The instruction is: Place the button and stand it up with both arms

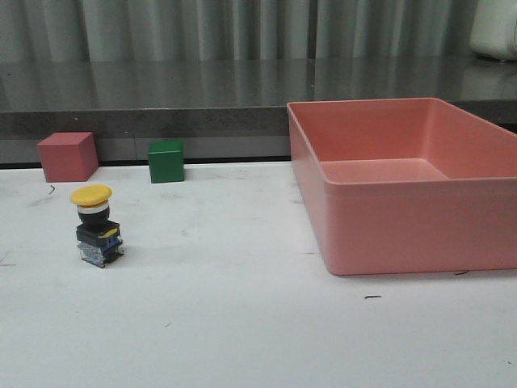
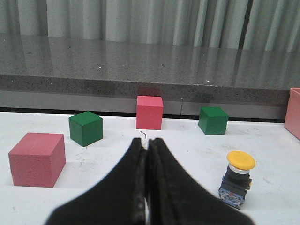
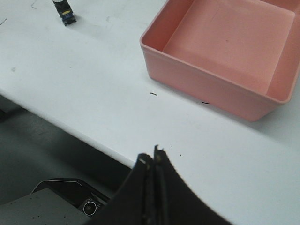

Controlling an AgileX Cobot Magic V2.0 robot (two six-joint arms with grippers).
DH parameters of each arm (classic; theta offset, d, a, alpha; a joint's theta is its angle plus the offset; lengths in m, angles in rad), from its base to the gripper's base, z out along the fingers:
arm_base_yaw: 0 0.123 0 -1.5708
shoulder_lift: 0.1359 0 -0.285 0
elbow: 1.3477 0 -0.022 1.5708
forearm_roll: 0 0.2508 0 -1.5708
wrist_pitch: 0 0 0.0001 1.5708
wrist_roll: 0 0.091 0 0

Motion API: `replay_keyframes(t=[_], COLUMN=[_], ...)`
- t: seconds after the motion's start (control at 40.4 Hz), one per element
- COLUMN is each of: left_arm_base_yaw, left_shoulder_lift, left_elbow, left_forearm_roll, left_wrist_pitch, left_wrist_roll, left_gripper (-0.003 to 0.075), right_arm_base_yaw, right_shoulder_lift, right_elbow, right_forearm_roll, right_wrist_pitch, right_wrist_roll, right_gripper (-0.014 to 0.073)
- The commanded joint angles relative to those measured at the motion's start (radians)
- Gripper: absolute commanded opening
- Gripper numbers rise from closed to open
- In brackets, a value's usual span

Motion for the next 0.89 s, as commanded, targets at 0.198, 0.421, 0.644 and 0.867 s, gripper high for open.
replay_keyframes(t=[0.198,0.421,0.644,0.867], left_arm_base_yaw=[-0.007,-0.007,-0.007,-0.007], left_shoulder_lift=[-0.024,-0.024,-0.024,-0.024], left_elbow=[0.008,0.008,0.008,0.008], left_forearm_roll=[-0.014,-0.014,-0.014,-0.014], left_wrist_pitch=[-0.087,-0.087,-0.087,-0.087], left_wrist_roll=[0.007,0.007,0.007,0.007], left_gripper=[-0.002,-0.002,-0.002,-0.002], right_arm_base_yaw=[-0.005,-0.005,-0.005,-0.017], right_shoulder_lift=[0.007,0.007,0.007,-0.016], right_elbow=[-0.024,-0.024,-0.024,0.003], right_forearm_roll=[0.011,0.011,0.011,-0.048], right_wrist_pitch=[-0.055,-0.055,-0.055,-0.115], right_wrist_roll=[-0.007,-0.007,-0.007,-0.007], right_gripper=[-0.0069,-0.0069,-0.0069,-0.0069])
